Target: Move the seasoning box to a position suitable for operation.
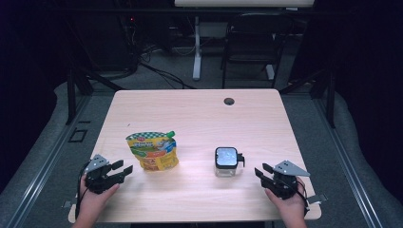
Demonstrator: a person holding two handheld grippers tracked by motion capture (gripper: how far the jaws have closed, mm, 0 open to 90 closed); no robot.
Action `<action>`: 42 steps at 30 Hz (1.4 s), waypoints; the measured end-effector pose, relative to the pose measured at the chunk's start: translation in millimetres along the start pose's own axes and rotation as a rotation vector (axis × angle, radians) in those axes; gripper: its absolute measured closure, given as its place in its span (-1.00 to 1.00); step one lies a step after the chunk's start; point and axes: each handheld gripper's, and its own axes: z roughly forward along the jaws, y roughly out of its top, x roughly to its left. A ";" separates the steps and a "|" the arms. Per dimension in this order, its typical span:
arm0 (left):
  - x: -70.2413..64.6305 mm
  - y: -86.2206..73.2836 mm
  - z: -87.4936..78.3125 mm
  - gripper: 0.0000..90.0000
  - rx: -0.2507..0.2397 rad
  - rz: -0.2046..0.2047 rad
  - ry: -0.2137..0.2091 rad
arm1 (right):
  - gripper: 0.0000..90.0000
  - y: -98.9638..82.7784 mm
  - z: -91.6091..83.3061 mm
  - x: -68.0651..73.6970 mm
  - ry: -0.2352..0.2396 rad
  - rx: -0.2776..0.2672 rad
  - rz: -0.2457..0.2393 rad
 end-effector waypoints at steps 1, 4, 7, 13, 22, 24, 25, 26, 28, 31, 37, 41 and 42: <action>0.8 0.2 0.5 0.11 -0.009 -0.001 -0.006 | 0.34 0.2 0.0 1.0 0.003 0.000 -0.006; 0.6 -1.4 1.5 0.15 -0.005 0.015 -0.012 | 0.34 2.7 1.7 3.5 0.005 -0.003 -0.030; -0.9 -2.2 -1.2 0.22 0.012 0.031 -0.014 | 0.34 5.1 4.9 5.7 0.012 -0.013 -0.036; -3.4 -3.3 -7.6 0.23 -0.017 0.047 -0.015 | 0.33 9.9 11.3 15.2 0.012 -0.018 -0.093; -5.6 -6.1 -11.6 0.26 -0.019 0.049 -0.019 | 0.35 12.9 15.1 18.9 0.013 0.003 -0.094; -6.0 -6.9 -13.2 0.28 -0.018 0.044 -0.018 | 0.35 14.7 20.1 19.0 0.022 0.003 -0.089; -6.1 -7.2 -14.0 0.28 -0.019 0.041 -0.018 | 0.35 14.7 20.1 19.0 0.022 0.003 -0.089; -6.2 -7.6 -14.5 0.29 -0.024 0.040 -0.015 | 0.35 15.1 22.7 19.1 0.027 0.002 -0.085; -5.5 -8.3 -15.8 0.30 -0.018 0.037 -0.013 | 0.36 16.3 27.8 18.8 0.029 0.018 -0.095; -5.4 -10.6 -17.1 0.32 -0.008 0.037 -0.008 | 0.37 17.2 39.6 18.8 0.029 0.043 -0.112; -5.7 -12.7 -19.2 0.33 0.002 0.049 0.000 | 0.39 18.7 48.6 18.2 0.021 0.068 -0.110; -6.9 -13.2 -20.6 0.34 -0.010 0.047 -0.001 | 0.44 19.4 53.6 18.0 0.014 0.061 -0.092; -7.3 -13.4 -21.2 0.34 -0.013 0.046 -0.001 | 0.44 19.4 53.6 18.0 0.014 0.061 -0.092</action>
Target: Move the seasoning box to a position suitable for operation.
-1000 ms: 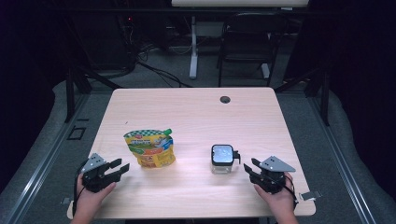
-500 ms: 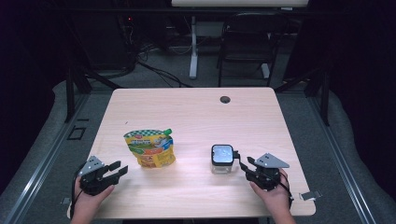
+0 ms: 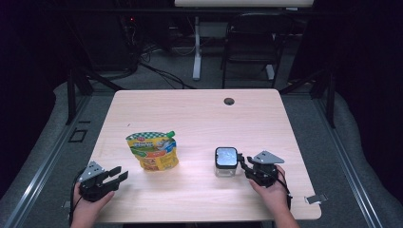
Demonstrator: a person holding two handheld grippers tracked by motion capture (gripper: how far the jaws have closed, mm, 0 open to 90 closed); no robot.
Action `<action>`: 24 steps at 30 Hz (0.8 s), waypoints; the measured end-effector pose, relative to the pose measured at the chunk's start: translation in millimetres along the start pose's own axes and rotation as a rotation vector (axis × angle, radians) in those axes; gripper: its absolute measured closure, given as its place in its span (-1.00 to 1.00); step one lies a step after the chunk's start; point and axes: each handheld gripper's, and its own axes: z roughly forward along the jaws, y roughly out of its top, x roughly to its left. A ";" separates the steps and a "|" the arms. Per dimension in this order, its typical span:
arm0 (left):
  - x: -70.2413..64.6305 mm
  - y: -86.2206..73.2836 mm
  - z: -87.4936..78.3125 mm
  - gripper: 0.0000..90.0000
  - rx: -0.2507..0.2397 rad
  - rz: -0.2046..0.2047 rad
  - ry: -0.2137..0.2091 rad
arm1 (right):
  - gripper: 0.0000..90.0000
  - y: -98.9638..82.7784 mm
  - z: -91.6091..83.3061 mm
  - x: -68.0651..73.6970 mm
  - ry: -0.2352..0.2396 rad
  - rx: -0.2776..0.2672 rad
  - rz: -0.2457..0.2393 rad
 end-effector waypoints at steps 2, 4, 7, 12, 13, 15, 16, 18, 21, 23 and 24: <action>-0.6 -0.3 -1.6 0.34 0.005 0.004 0.002 | 0.48 1.5 2.9 4.1 -0.003 -0.002 -0.023; -0.9 -0.8 -1.6 0.34 0.001 0.002 0.005 | 0.52 2.6 3.8 6.8 0.005 -0.003 -0.038; -0.6 -0.9 -1.5 0.34 -0.002 0.001 0.007 | 0.63 3.8 4.2 8.8 -0.010 0.003 -0.056; 0.5 0.1 0.7 0.34 -0.002 -0.009 0.001 | 0.71 2.8 4.1 7.6 -0.014 0.011 -0.058; 0.8 0.6 1.5 0.34 -0.004 -0.009 -0.001 | 0.72 2.5 4.0 8.1 -0.017 0.009 -0.066; 0.9 1.5 2.9 0.34 0.001 -0.007 -0.007 | 0.72 1.9 3.0 8.9 -0.014 0.012 -0.073; 1.0 1.5 4.5 0.34 -0.001 -0.002 -0.011 | 0.72 1.8 2.5 9.0 -0.013 0.013 -0.077; 0.6 1.9 6.9 0.35 0.007 0.006 -0.021 | 0.72 1.7 2.3 10.0 -0.017 0.012 -0.074; -0.6 3.4 8.0 0.36 0.019 0.019 -0.034 | 0.72 1.3 1.0 10.7 -0.013 0.017 -0.074; -2.4 3.9 9.3 0.36 0.004 0.022 -0.042 | 0.72 1.3 -0.7 11.2 -0.011 0.027 -0.083; -3.1 4.5 8.9 0.36 0.011 0.029 -0.049 | 0.72 1.2 -0.7 12.0 -0.010 0.024 -0.081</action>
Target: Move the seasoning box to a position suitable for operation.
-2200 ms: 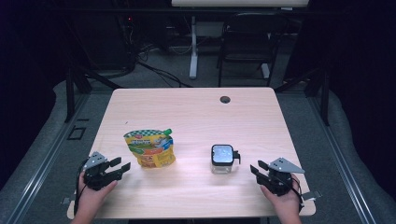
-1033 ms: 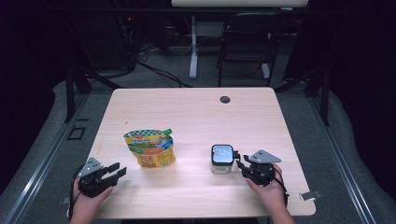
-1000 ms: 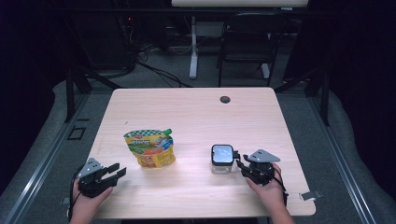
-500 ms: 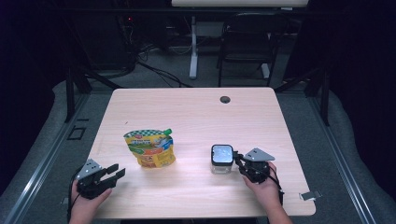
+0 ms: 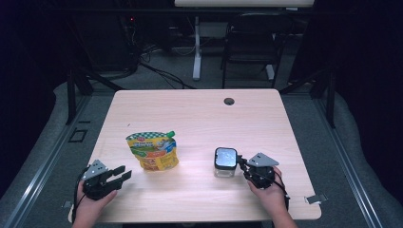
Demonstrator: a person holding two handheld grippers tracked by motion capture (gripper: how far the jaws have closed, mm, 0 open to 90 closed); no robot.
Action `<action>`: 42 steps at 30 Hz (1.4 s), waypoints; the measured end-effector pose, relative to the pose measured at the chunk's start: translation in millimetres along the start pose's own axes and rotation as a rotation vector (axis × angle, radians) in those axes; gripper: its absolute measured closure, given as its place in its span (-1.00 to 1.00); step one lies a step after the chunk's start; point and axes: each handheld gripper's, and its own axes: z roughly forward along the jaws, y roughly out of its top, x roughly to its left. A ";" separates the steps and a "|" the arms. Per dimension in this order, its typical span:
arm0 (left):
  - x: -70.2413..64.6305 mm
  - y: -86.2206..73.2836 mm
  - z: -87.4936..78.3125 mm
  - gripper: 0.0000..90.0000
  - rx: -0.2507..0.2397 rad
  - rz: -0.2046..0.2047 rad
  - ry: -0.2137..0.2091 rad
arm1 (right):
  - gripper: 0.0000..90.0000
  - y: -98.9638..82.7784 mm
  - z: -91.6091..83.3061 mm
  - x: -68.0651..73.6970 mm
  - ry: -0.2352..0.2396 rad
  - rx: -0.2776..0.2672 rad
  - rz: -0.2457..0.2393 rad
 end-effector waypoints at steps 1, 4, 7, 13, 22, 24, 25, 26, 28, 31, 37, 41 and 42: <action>-1.6 0.1 0.5 0.36 -0.003 0.008 -0.003 | 0.72 0.1 -0.3 0.3 0.002 0.001 0.000; -5.2 1.6 0.2 0.36 0.002 0.029 -0.008 | 0.71 -0.1 -1.1 1.2 0.010 0.004 -0.002; -9.9 4.5 -0.9 0.36 -0.014 0.047 -0.020 | 0.71 -0.2 -2.5 3.4 0.018 0.007 -0.007; -16.1 4.9 1.8 0.36 0.000 0.065 -0.036 | 0.72 1.3 -3.7 10.4 0.045 0.015 -0.040; -22.4 5.7 0.7 0.36 -0.004 0.081 -0.038 | 0.72 4.3 -4.0 25.0 0.105 0.013 -0.100; -23.4 6.0 0.3 0.36 -0.004 0.081 -0.038 | 0.72 4.4 -4.7 28.1 0.121 0.015 -0.109; -24.0 6.1 0.3 0.36 -0.006 0.080 -0.037 | 0.72 4.3 -5.2 29.5 0.125 0.014 -0.116; -24.7 6.3 0.2 0.36 -0.006 0.082 -0.035 | 0.72 4.1 -5.3 30.3 0.128 0.011 -0.115; -26.2 7.0 -0.1 0.36 0.001 0.083 -0.039 | 0.72 4.1 -6.1 31.7 0.135 0.013 -0.124; -28.1 7.2 1.2 0.36 -0.004 0.091 -0.037 | 0.72 4.1 -6.6 32.8 0.161 0.012 -0.134; -29.2 8.0 2.5 0.36 0.003 0.103 -0.044 | 0.72 4.2 -8.1 34.8 0.172 0.017 -0.137; -29.8 8.5 3.6 0.36 -0.002 0.101 -0.041 | 0.71 3.9 -10.3 37.2 0.175 0.025 -0.132; -29.8 8.5 3.6 0.36 -0.002 0.101 -0.041 | 0.71 3.9 -10.3 37.2 0.175 0.025 -0.132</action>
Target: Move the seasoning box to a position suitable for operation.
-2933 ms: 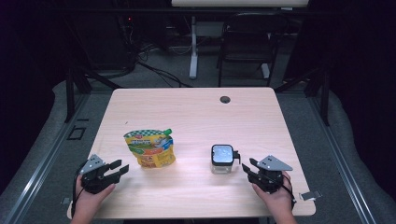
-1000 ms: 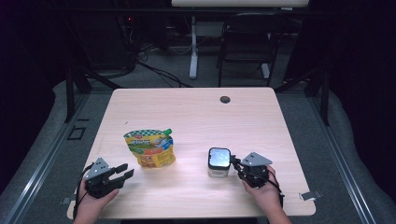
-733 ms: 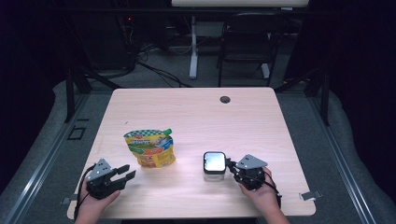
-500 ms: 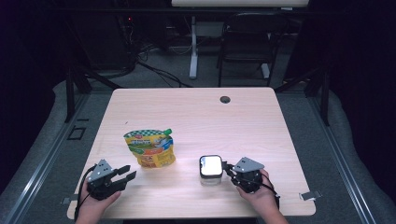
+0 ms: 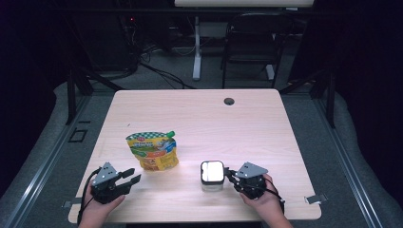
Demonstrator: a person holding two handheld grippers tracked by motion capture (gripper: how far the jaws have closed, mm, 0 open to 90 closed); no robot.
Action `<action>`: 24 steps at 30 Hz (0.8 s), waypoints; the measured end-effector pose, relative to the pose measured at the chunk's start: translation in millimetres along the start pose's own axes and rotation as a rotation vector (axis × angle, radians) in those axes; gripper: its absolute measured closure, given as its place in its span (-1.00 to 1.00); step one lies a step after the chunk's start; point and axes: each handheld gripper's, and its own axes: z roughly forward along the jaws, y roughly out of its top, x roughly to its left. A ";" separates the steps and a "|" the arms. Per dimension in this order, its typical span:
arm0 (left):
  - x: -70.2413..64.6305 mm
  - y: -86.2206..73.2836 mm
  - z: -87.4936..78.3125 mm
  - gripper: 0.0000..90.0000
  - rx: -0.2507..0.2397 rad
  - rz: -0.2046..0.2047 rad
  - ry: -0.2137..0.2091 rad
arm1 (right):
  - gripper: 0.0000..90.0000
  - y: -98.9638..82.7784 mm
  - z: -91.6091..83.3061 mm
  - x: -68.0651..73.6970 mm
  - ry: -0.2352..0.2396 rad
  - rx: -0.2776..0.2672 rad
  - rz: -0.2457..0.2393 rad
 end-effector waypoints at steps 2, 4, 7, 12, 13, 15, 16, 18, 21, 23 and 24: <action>0.1 0.5 -0.3 0.35 0.007 0.006 -0.003 | 0.71 0.2 -0.8 1.3 -0.003 0.006 -0.012; -0.4 0.8 -0.2 0.35 0.006 0.003 -0.004 | 0.71 0.2 -0.8 2.3 0.007 0.003 -0.015; -1.3 1.0 0.7 0.35 0.006 0.007 -0.004 | 0.71 1.2 -0.3 5.9 0.021 0.002 -0.036; -2.2 1.3 0.8 0.35 0.006 0.017 -0.003 | 0.70 2.9 -0.1 10.2 0.045 0.008 -0.029; -2.3 1.3 0.6 0.35 0.005 0.016 -0.002 | 0.69 2.7 -0.1 10.1 0.050 0.004 -0.023; -2.6 1.1 0.5 0.35 0.006 0.011 -0.001 | 0.66 2.2 -1.3 9.0 0.062 0.003 -0.019; -2.7 1.1 0.3 0.35 0.005 0.011 -0.001 | 0.63 2.0 -1.9 8.7 0.070 -0.002 -0.007; -3.0 1.3 -0.1 0.35 0.003 0.007 0.000 | 0.55 2.4 -6.5 7.1 0.078 -0.017 0.020; -3.4 2.6 -1.3 0.35 -0.004 0.001 -0.005 | 0.51 4.3 -18.3 5.0 0.087 -0.001 0.044; -4.6 3.8 -1.7 0.35 -0.002 0.006 -0.006 | 0.49 5.1 -22.9 3.9 0.087 0.003 0.047; -5.4 4.3 -1.3 0.35 -0.001 0.005 -0.008 | 0.49 6.7 -26.6 2.8 0.078 0.005 0.050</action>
